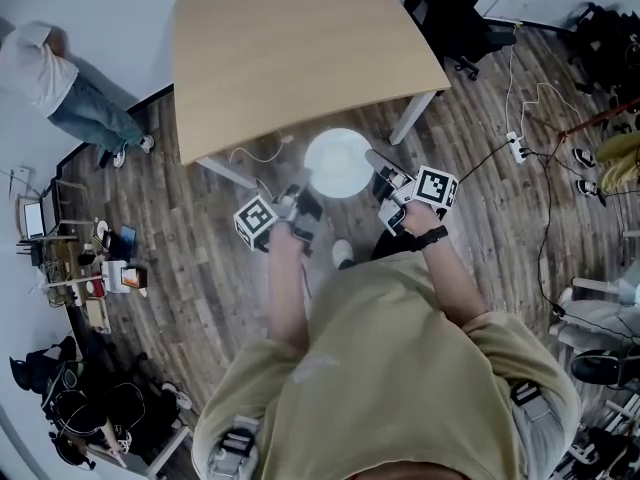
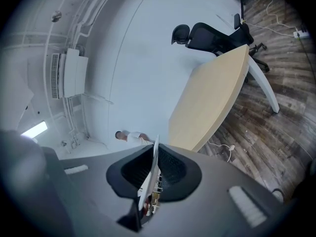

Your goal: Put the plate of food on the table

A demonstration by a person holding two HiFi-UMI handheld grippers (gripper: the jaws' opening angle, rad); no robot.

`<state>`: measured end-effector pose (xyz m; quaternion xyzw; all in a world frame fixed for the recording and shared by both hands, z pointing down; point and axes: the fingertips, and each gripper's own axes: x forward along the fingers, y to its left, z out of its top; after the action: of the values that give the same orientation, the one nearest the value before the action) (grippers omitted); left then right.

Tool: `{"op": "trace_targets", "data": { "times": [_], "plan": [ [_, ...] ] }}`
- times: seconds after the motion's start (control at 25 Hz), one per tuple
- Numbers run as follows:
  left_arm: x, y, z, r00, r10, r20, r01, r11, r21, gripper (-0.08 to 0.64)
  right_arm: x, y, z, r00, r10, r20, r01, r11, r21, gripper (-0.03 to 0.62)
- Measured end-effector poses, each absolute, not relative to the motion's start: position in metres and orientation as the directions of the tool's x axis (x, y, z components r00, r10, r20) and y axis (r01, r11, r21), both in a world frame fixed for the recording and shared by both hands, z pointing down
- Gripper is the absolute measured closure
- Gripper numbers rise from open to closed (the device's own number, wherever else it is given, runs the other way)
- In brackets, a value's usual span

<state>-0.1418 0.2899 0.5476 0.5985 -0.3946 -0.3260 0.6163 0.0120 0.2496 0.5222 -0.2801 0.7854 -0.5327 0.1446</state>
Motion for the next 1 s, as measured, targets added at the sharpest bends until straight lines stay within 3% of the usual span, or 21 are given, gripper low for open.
{"op": "trace_targets", "data": {
  "times": [0.44, 1.0],
  "plan": [
    [-0.124, 0.247, 0.566, 0.469, -0.874, 0.127, -0.052, 0.116, 0.992, 0.546, 0.024, 0.206, 0.54, -0.789, -0.606, 0.105, -0.349, 0.301, -0.888, 0.551],
    [-0.094, 0.063, 0.558, 0.354, -0.918, 0.177, -0.167, 0.124, 0.978, 0.541, 0.048, 0.009, 0.526, -0.841, -0.539, 0.047, -0.338, 0.455, -0.824, 0.546]
  ]
}}
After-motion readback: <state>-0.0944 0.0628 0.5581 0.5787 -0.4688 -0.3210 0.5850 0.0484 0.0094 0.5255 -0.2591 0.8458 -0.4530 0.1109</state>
